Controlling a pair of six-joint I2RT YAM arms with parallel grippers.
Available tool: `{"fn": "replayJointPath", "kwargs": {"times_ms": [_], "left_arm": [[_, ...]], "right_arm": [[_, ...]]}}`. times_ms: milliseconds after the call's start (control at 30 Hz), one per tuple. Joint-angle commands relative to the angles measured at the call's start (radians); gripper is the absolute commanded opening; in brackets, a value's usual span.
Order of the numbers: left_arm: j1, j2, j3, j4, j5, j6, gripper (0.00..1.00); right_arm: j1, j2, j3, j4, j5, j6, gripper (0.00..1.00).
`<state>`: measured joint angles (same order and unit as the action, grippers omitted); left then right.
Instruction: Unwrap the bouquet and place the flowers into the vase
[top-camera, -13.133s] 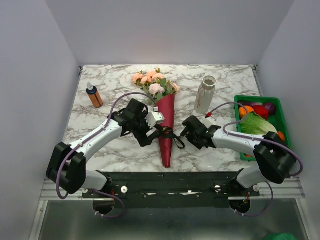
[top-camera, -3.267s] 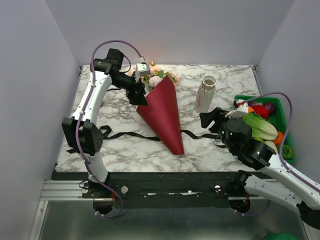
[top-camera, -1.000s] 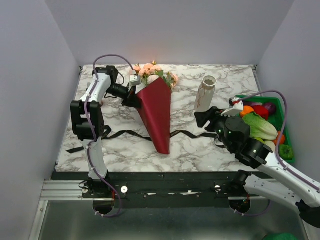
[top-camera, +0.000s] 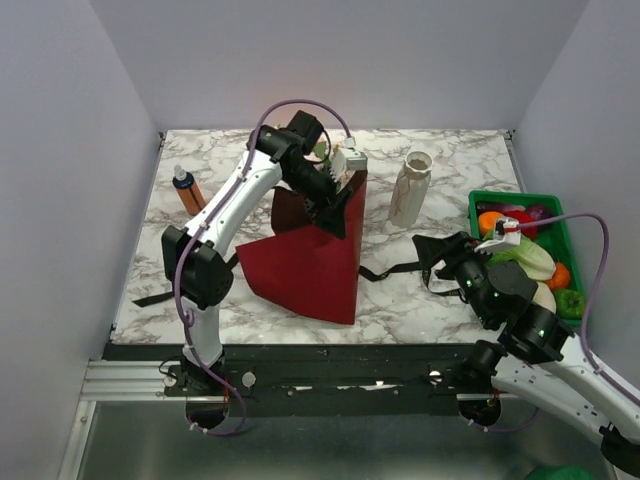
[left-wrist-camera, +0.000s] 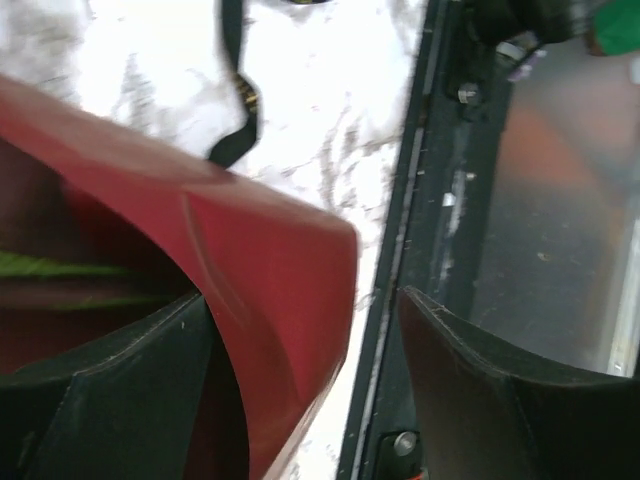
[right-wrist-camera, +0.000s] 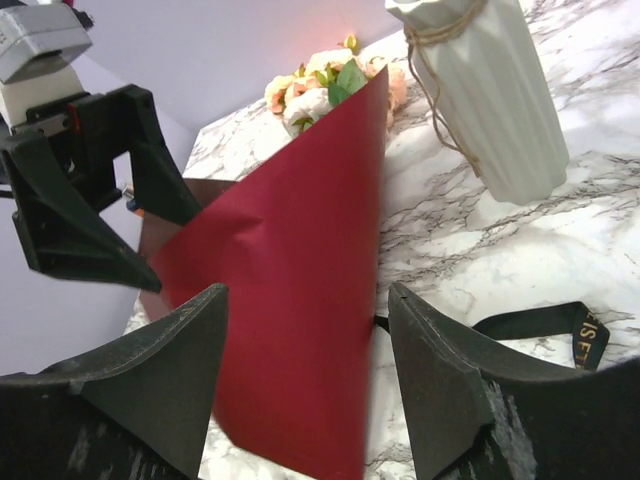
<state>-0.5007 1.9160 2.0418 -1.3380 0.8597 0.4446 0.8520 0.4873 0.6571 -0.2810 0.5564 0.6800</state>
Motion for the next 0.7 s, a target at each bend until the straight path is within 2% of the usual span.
{"fn": "replayJointPath", "kwargs": {"times_ms": [0,200,367,667], "left_arm": [[-0.079,0.035,0.047,-0.176,0.104,-0.075,0.84],[-0.191,0.078,0.136,-0.156,0.119,-0.158,0.99],[-0.251,0.098,0.168,-0.119,0.137,-0.185,0.99],[-0.306,0.196,0.396,-0.092,0.182,-0.270,0.99]], "right_arm": [[0.007,-0.038,-0.007,-0.055,0.056,0.003,0.73],[0.007,-0.067,0.010,-0.093,0.080,-0.003,0.73],[0.007,-0.087,0.041,-0.122,0.105,-0.019,0.74],[0.007,-0.098,0.125,-0.172,0.148,-0.062,0.76]]}}
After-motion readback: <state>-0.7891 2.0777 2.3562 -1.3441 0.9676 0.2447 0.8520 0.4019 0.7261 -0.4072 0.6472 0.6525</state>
